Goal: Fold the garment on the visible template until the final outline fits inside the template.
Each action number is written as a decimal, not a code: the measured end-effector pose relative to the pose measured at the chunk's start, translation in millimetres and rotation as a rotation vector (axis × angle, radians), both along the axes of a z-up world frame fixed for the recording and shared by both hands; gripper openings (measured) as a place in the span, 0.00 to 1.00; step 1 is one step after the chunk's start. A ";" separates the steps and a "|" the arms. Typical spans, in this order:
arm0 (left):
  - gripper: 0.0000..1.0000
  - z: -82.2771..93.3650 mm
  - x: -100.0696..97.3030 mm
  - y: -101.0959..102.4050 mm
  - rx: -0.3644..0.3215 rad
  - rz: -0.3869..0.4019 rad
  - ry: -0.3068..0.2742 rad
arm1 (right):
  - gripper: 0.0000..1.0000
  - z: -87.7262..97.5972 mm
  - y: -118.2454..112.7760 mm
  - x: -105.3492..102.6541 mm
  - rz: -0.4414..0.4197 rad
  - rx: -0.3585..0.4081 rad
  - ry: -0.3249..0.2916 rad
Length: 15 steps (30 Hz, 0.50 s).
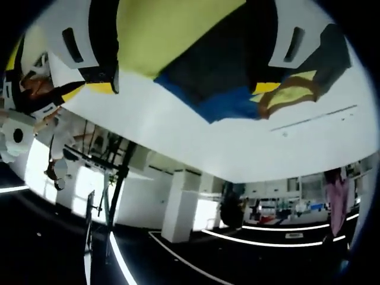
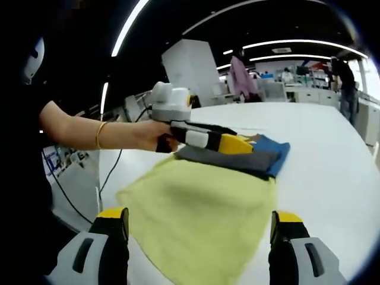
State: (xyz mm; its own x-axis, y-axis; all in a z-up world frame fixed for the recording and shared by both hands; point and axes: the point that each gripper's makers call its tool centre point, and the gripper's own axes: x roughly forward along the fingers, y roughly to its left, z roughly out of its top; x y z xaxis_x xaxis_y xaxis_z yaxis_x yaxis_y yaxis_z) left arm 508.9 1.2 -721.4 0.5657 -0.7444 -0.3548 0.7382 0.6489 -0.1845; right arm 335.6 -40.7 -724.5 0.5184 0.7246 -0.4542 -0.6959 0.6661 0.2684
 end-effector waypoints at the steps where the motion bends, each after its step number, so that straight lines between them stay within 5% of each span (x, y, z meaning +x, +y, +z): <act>1: 0.92 1.7 -2.2 4.3 0.009 -0.006 -0.007 | 0.99 0.5 0.1 0.1 0.004 -0.003 -0.001; 15: 0.99 6.6 -39.0 65.4 0.047 -0.032 -0.020 | 0.99 8.5 7.0 -5.7 0.094 -0.051 0.001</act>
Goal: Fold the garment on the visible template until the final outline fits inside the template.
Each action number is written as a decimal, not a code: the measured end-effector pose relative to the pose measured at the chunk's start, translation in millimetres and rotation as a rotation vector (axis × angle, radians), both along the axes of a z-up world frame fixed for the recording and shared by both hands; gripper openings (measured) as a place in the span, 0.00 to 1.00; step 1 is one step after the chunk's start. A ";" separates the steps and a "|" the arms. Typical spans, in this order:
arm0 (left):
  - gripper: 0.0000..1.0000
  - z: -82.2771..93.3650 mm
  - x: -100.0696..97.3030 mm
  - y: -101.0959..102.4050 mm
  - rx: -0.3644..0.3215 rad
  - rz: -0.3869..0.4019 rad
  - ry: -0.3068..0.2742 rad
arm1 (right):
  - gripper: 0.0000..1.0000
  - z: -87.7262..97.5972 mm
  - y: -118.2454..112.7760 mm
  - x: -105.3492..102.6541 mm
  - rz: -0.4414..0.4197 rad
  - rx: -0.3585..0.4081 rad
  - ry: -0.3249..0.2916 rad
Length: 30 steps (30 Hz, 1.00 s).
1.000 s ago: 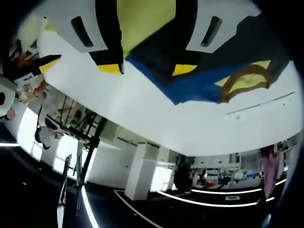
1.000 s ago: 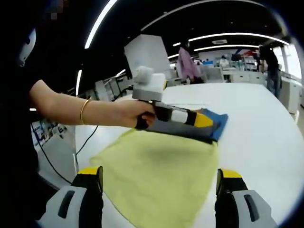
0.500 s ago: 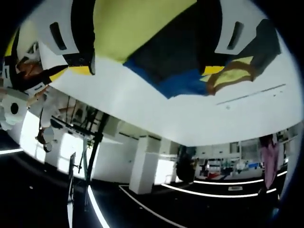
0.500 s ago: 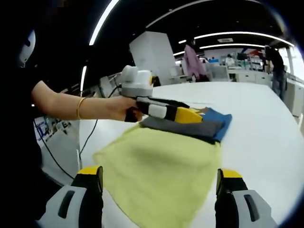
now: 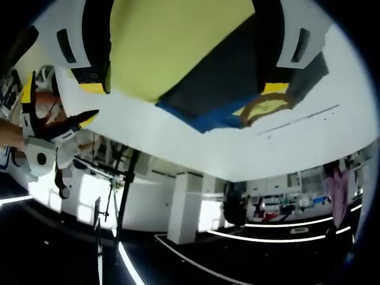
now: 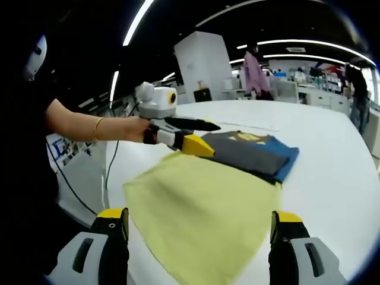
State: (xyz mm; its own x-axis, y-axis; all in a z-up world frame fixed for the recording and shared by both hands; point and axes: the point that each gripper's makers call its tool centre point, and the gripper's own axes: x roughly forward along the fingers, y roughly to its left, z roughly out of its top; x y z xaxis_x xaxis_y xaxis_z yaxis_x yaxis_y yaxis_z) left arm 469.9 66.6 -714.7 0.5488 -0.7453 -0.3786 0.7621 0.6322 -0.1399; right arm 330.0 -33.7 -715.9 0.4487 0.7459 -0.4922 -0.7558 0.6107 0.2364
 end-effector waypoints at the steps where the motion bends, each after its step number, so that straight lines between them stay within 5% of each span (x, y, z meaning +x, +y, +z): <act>1: 0.99 -0.3 -3.1 3.7 0.002 -0.002 -0.001 | 0.99 0.5 0.3 -0.3 0.003 -0.001 0.000; 15: 0.96 -8.5 -62.2 63.3 0.101 -0.057 0.027 | 0.99 -4.7 5.6 -12.9 0.084 -0.070 0.011; 30: 0.90 -11.4 -114.0 95.0 0.132 -0.049 0.050 | 0.94 -9.6 1.7 -27.1 0.123 -0.123 0.033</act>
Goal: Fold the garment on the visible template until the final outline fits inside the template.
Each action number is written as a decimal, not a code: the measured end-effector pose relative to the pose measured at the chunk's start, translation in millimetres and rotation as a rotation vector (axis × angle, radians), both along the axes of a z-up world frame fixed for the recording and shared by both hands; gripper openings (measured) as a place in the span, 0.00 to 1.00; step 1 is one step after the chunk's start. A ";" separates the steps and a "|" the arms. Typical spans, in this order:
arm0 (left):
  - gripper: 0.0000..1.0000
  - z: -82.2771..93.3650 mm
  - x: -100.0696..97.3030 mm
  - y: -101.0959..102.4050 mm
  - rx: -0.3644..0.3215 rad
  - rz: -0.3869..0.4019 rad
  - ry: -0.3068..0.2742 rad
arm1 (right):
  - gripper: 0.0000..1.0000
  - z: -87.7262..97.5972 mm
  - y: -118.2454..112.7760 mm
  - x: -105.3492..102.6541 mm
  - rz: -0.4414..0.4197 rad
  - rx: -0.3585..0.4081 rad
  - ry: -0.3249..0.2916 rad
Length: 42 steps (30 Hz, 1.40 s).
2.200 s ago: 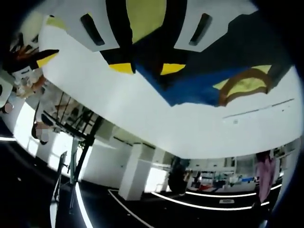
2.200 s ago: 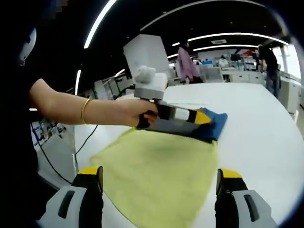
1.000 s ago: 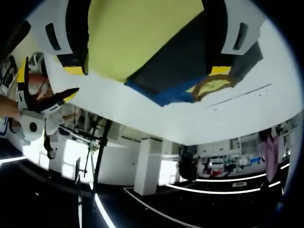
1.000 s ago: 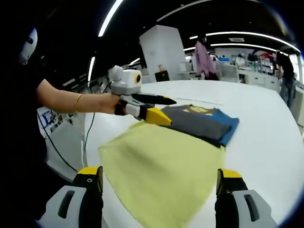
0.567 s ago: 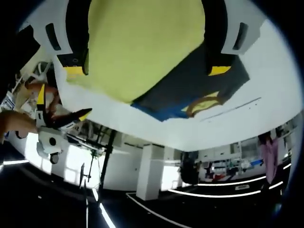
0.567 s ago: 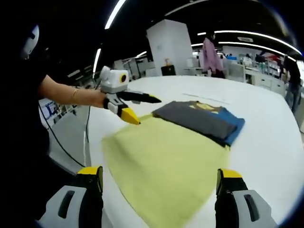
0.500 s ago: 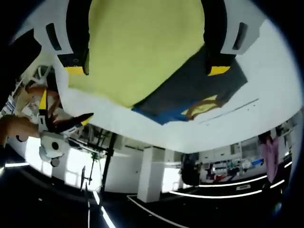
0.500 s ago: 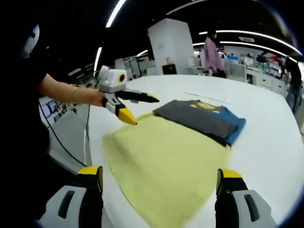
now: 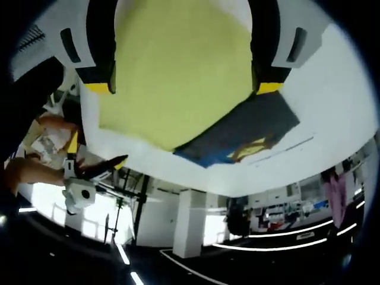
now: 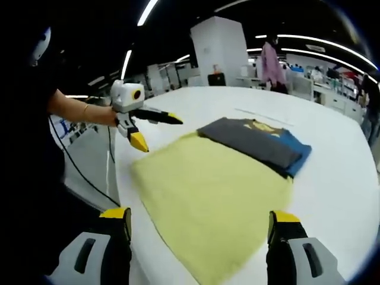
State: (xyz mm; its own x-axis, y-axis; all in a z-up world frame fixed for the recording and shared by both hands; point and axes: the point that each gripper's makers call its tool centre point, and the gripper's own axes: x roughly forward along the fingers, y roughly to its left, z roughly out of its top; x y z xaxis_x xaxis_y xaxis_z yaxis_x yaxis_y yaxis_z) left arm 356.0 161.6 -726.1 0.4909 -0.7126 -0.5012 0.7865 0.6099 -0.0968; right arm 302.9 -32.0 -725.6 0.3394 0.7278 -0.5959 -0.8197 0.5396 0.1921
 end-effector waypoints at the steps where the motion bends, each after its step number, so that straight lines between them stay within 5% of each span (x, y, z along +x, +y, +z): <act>1: 0.89 -0.5 -3.4 1.9 0.005 0.000 0.000 | 0.94 -1.2 -0.8 -1.1 0.003 -0.006 -0.001; 11: 0.78 -9.5 -39.7 15.8 0.021 -0.005 0.037 | 0.90 -10.6 -5.6 -14.3 0.032 -0.061 0.012; 20: 0.63 -29.4 -69.9 25.4 0.105 -0.034 0.076 | 0.78 -22.3 -8.6 -23.8 0.054 -0.104 0.018; 42: 0.45 -65.6 -95.6 46.3 0.287 -0.083 0.099 | 0.52 -59.7 -26.2 -37.4 0.103 -0.270 0.019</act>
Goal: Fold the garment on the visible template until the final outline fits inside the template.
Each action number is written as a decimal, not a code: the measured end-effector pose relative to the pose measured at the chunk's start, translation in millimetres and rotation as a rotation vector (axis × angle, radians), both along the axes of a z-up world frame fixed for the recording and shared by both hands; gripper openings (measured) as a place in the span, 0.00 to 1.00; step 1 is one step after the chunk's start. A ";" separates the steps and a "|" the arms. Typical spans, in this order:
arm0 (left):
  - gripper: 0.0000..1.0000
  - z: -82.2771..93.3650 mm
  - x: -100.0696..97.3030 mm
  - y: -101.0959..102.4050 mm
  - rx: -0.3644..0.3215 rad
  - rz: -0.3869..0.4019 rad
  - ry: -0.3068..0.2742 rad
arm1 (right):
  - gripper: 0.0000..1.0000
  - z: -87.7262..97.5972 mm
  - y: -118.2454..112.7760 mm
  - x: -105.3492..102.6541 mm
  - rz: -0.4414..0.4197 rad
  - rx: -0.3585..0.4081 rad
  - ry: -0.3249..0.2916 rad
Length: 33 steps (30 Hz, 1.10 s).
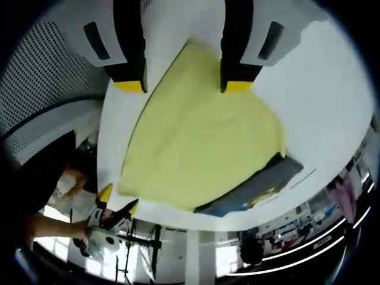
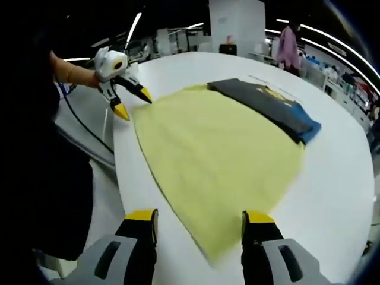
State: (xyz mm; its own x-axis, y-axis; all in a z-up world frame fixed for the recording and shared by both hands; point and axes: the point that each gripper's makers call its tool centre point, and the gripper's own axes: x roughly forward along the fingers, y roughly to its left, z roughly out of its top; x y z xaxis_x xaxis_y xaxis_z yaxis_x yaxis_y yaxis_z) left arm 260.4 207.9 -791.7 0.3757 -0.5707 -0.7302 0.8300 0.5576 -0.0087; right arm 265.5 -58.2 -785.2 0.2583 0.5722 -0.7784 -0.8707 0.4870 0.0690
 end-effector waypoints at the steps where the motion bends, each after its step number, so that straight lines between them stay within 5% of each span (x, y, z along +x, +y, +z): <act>1: 0.45 -0.7 -0.4 0.3 0.006 -0.005 -0.002 | 0.51 -1.1 -1.1 0.1 0.003 -0.008 -0.003; 11: 0.39 -8.1 -4.3 5.5 0.073 -0.043 -0.021 | 0.41 -12.9 -8.6 -2.0 0.025 -0.068 -0.006; 17: 0.35 -5.6 -1.9 4.5 0.045 -0.030 -0.020 | 0.37 -17.0 -9.8 -1.1 0.035 -0.088 -0.016; 28: 0.15 -5.5 -1.4 0.3 0.036 -0.038 -0.020 | 0.29 -17.3 -12.7 4.9 0.036 -0.099 -0.041; 33: 0.07 -5.5 4.6 4.0 0.038 0.004 -0.017 | 0.16 -17.0 -13.9 9.8 0.011 -0.088 -0.061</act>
State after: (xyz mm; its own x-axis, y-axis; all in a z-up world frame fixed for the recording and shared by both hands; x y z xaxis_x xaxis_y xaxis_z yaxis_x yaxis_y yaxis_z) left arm 265.0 211.9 -797.2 0.3909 -0.5410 -0.7447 0.8274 0.5609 0.0268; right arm 275.3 -72.1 -802.2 0.3012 0.5053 -0.8087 -0.8773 0.4791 -0.0273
